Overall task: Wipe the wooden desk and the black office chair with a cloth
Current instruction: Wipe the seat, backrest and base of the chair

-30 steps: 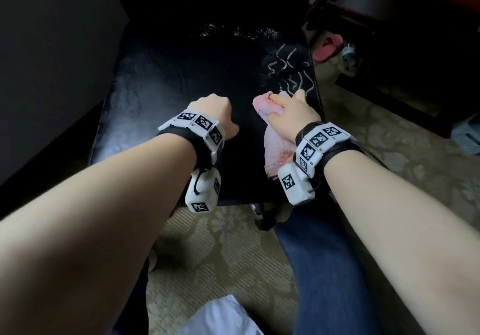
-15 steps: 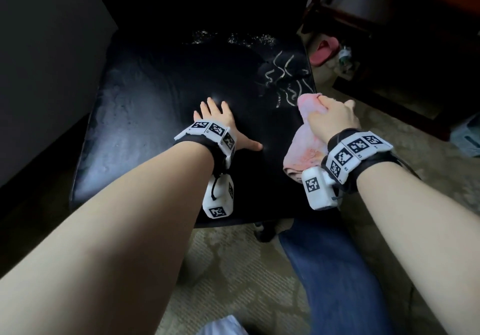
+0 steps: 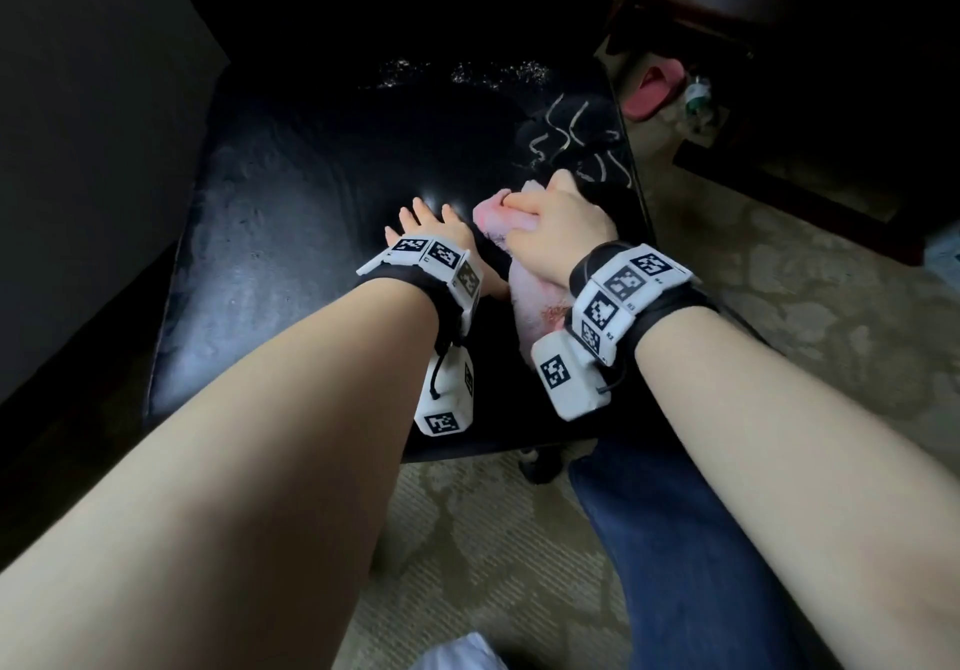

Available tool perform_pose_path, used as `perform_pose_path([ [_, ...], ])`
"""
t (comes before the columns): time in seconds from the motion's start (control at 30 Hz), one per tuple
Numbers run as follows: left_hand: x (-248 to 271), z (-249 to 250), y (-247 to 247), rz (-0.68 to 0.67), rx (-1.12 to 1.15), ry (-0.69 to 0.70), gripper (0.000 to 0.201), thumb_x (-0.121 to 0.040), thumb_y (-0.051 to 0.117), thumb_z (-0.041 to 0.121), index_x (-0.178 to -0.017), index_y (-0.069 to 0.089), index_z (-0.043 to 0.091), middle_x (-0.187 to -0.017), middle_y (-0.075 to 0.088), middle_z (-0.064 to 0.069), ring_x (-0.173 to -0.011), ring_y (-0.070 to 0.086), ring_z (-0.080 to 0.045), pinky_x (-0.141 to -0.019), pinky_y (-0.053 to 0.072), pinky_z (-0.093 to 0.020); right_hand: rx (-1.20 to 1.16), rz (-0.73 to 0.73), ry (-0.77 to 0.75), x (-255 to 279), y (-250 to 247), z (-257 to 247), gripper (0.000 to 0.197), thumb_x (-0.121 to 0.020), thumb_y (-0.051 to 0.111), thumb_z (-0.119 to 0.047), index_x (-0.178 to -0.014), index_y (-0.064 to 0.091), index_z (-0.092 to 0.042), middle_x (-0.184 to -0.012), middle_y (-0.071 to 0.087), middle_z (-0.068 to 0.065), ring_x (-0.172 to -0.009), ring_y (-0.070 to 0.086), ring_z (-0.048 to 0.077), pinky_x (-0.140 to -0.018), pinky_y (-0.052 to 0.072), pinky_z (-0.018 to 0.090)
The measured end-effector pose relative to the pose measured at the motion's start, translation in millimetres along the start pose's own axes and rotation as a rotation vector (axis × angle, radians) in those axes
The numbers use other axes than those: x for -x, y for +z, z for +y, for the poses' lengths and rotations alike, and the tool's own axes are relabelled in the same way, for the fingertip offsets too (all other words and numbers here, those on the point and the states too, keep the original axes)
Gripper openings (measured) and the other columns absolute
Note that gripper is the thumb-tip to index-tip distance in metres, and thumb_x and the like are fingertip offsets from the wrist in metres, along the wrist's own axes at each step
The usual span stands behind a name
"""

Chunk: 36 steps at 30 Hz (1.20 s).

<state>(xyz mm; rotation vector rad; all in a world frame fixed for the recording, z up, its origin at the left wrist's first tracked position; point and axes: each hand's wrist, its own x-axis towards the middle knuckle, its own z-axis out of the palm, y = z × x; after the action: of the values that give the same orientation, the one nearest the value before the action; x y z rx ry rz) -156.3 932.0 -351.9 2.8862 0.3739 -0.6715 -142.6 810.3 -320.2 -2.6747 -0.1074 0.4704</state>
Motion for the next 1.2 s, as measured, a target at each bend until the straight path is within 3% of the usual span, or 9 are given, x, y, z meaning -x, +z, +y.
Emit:
perform_pose_path([
  [0.13, 1.6, 6.3, -4.5, -0.022, -0.023, -0.055, 0.13, -0.057, 0.073, 0.07, -0.151, 0.009, 0.008, -0.157, 0.003, -0.019, -0.145, 0.003, -0.035, -0.117, 0.011, -0.051, -0.012, 0.036, 0.036, -6.8, -7.1, 21.6, 0.036, -0.09, 0.04, -0.033, -0.12, 0.059, -0.03, -0.11, 0.036, 0.004, -0.08, 0.047, 0.024, -0.077, 0.041, 0.032],
  [0.3, 2.8, 4.5, -6.6, -0.063, -0.026, -0.042, 0.14, -0.049, 0.072, 0.076, -0.151, 0.003, 0.01, -0.157, -0.003, -0.018, -0.145, -0.002, -0.034, -0.117, 0.01, -0.052, -0.122, 0.204, 0.263, -15.2, -24.7, 68.6, 0.044, -0.088, 0.04, -0.023, -0.13, 0.054, -0.032, -0.122, 0.039, 0.011, -0.088, 0.047, 0.03, -0.085, 0.043, 0.036],
  [0.4, 1.0, 3.3, -5.9, -0.063, -0.036, -0.033, 0.14, -0.049, 0.071, 0.077, -0.151, 0.003, 0.01, -0.157, -0.003, -0.018, -0.145, -0.002, -0.033, -0.117, 0.009, -0.052, -0.254, 0.257, 0.379, -20.1, -31.0, 76.6, 0.045, -0.089, 0.043, -0.027, -0.132, 0.052, -0.034, -0.13, 0.039, 0.011, -0.102, 0.051, 0.035, -0.096, 0.043, 0.039],
  [0.5, -3.2, 0.3, -4.6, -0.068, -0.047, -0.023, 0.141, -0.047, 0.07, 0.08, -0.151, 0.003, 0.012, -0.158, -0.003, -0.017, -0.145, -0.001, -0.033, -0.117, 0.009, -0.052, -0.241, 0.271, 0.425, -26.2, -34.8, 66.9, 0.042, -0.091, 0.037, -0.032, -0.129, 0.054, -0.032, -0.133, 0.039, 0.01, -0.104, 0.049, 0.035, -0.093, 0.041, 0.04],
  [0.73, 1.1, 6.6, -11.2, -0.075, -0.063, -0.03, 0.137, -0.049, 0.072, 0.077, -0.15, 0.012, 0.007, -0.157, 0.006, -0.019, -0.144, 0.008, -0.036, -0.115, 0.016, -0.053, 0.044, 0.099, 0.143, -34.4, -29.0, 16.8, 0.044, -0.087, 0.034, -0.024, -0.126, 0.054, -0.028, -0.129, 0.04, 0.013, -0.11, 0.048, 0.039, -0.088, 0.039, 0.039],
  [0.87, -5.6, 5.3, -14.2, -0.076, -0.023, 0.002, 0.112, -0.058, 0.075, 0.067, -0.143, 0.034, 0.006, -0.15, 0.024, -0.024, -0.138, 0.023, -0.043, -0.111, 0.026, -0.056, 0.111, -0.054, -0.106, -29.1, -8.3, -2.8, 0.04, -0.086, 0.037, -0.031, -0.122, 0.054, -0.034, -0.109, 0.036, 0.005, -0.086, 0.05, 0.03, -0.075, 0.037, 0.032],
  [0.97, -12.0, 4.0, -14.3, -0.084, -0.054, 0.011, 0.103, -0.052, 0.073, 0.072, -0.13, 0.051, 0.008, -0.14, 0.041, -0.022, -0.13, 0.037, -0.042, -0.106, 0.034, -0.055, 0.068, -0.047, -0.099, -32.4, -11.2, 5.3, 0.04, -0.088, 0.038, -0.03, -0.124, 0.053, -0.04, -0.106, 0.035, 0.0, -0.088, 0.052, 0.026, -0.074, 0.04, 0.031],
  [1.1, -12.8, 7.5, -17.5, -0.091, -0.064, 0.028, 0.103, -0.035, 0.074, 0.079, -0.112, 0.06, 0.012, -0.121, 0.056, -0.021, -0.112, 0.053, -0.039, -0.09, 0.047, -0.054, 0.041, 0.085, 0.019, -40.6, -32.8, 25.8, 0.044, -0.091, 0.034, -0.016, -0.132, 0.048, -0.025, -0.079, 0.027, -0.007, -0.114, 0.045, 0.03, -0.093, 0.041, 0.041],
  [1.2, -17.6, 6.8, -26.2, -0.096, -0.033, 0.058, 0.079, -0.026, 0.078, 0.075, -0.075, 0.058, 0.017, -0.077, 0.062, -0.004, -0.07, 0.058, -0.022, -0.071, 0.055, -0.037, -0.086, 0.218, 0.208, -53.3, -40.0, 43.2, 0.044, -0.091, 0.034, -0.025, -0.131, 0.052, -0.027, -0.11, 0.044, 0.009, -0.109, 0.05, 0.036, -0.093, 0.043, 0.042],
])
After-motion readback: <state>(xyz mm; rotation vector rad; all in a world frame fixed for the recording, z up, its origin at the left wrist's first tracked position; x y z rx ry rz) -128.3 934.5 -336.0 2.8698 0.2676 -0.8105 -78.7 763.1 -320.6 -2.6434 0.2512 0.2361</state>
